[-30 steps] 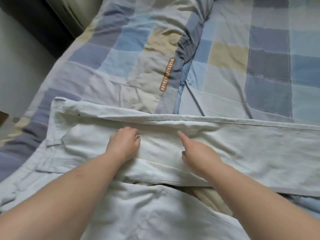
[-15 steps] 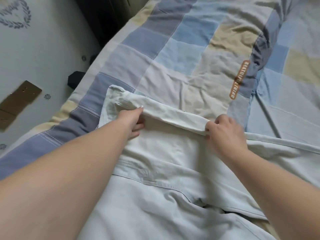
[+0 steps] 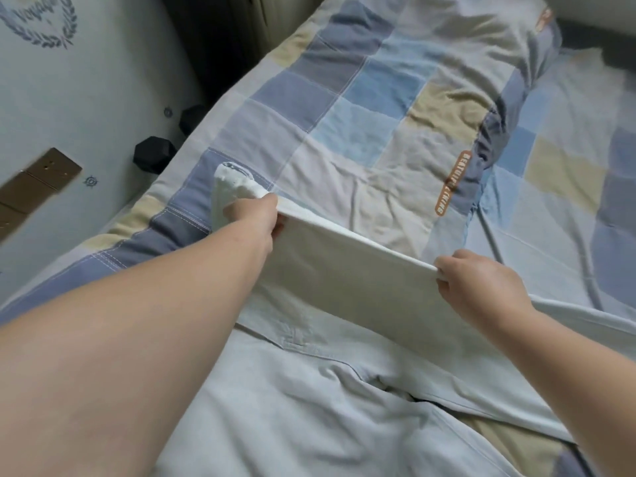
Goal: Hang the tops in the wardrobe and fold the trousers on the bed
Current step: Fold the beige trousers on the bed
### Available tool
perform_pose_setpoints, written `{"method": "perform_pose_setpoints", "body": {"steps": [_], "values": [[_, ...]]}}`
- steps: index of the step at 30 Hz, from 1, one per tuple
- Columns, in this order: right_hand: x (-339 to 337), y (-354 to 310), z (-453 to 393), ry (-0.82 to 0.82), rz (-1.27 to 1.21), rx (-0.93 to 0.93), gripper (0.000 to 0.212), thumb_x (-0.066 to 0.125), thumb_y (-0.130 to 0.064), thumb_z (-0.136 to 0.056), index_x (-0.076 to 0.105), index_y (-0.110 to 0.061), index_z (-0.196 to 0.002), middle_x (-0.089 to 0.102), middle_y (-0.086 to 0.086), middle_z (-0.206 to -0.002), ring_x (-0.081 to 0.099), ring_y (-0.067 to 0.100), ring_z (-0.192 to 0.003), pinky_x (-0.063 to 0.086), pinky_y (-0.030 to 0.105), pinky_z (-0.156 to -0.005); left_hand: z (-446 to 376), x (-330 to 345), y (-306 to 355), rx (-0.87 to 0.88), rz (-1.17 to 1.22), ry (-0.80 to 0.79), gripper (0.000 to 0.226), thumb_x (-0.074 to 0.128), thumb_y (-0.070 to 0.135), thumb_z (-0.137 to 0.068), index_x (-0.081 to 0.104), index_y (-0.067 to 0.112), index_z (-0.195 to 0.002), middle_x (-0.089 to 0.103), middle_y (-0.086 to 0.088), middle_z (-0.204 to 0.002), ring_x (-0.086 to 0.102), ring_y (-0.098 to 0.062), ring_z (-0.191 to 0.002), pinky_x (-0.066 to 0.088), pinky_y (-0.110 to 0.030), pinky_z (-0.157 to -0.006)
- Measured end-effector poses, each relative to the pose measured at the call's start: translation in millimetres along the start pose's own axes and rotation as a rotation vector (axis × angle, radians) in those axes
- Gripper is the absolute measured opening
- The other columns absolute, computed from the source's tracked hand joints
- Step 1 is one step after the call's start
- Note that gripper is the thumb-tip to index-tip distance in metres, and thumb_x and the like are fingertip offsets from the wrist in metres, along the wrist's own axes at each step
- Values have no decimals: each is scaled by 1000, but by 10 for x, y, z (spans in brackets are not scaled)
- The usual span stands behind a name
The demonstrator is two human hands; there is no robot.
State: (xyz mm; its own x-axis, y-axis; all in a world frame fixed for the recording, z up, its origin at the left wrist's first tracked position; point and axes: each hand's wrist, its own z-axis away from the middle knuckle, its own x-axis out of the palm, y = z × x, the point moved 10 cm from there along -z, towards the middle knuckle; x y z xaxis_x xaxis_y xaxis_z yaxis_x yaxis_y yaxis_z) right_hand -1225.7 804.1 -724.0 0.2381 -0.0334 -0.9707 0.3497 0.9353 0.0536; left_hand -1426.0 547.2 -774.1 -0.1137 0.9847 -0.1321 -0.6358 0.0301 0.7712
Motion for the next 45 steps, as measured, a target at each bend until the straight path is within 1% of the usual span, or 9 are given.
{"method": "perform_pose_setpoints", "body": {"steps": [4,7,13,19,25,32,38,41,45], "values": [[-70,49,329,-65,3,-30,20,47,-16,-87,54,-21,-106,56,2,-100,59,27,-94,34,28,-61,235,-408,10,-51,29,79,24,59,21,-88,58,14,-110,67,-7,-101,64,-20,-73,58,-36,-65],[-70,53,654,-126,-47,-59,22,46,-12,-87,49,-19,-107,53,3,-100,59,30,-88,39,30,-62,438,-707,-120,-109,87,51,37,66,40,-87,58,17,-115,68,-4,-100,68,-19,-77,60,-38,-68],[-128,-100,1501,-137,38,-224,20,47,-22,-89,42,-26,-109,52,-4,-102,59,23,-82,37,30,-56,1043,-1524,-527,-95,254,43,42,63,10,-89,53,13,-130,64,-10,-120,66,-24,-100,56,-42,-76],[-100,-324,2362,-179,-16,-363,43,49,-26,-84,33,-39,-122,51,-12,-111,60,18,-88,36,30,-59,1645,-2242,-889,-135,322,47,38,68,26,-88,60,14,-122,69,-7,-111,69,-20,-88,57,-36,-69],[382,-794,2770,-303,-40,-430,45,41,-22,-83,33,-39,-124,49,-11,-105,59,16,-89,42,31,-66,1612,-2893,-1152,-86,10,227,53,68,36,-86,52,9,-129,61,-14,-124,59,-33,-113,47,-48,-99],[649,-1295,3066,-401,-155,-436,51,37,-28,-84,23,-42,-131,48,-14,-123,58,16,-94,37,29,-66,1241,-2686,-511,140,207,78,10,65,22,-90,63,15,-96,71,-7,-100,70,-21,-90,58,-36,-73],[888,-1782,3123,-432,-214,-405,52,40,-16,-89,24,-34,-135,46,-4,-106,55,25,-93,36,34,-65,860,-3086,-955,-98,21,252,38,61,21,-92,50,12,-127,59,-10,-125,61,-26,-106,51,-43,-94],[826,-1831,3002,-409,-225,-353,52,43,-12,-88,27,-29,-135,51,0,-110,57,29,-91,39,34,-63,946,-3108,-691,67,-212,344,56,65,21,-87,42,15,-137,50,-8,-136,54,-23,-110,45,-30,-92],[648,-1669,2871,-369,-213,-277,50,45,-11,-90,31,-23,-137,52,4,-115,59,30,-89,38,32,-61,1360,-2806,-2,482,-815,387,64,59,26,-85,34,18,-144,28,-9,-151,27,-29,-138,28,-39,-110]]}}
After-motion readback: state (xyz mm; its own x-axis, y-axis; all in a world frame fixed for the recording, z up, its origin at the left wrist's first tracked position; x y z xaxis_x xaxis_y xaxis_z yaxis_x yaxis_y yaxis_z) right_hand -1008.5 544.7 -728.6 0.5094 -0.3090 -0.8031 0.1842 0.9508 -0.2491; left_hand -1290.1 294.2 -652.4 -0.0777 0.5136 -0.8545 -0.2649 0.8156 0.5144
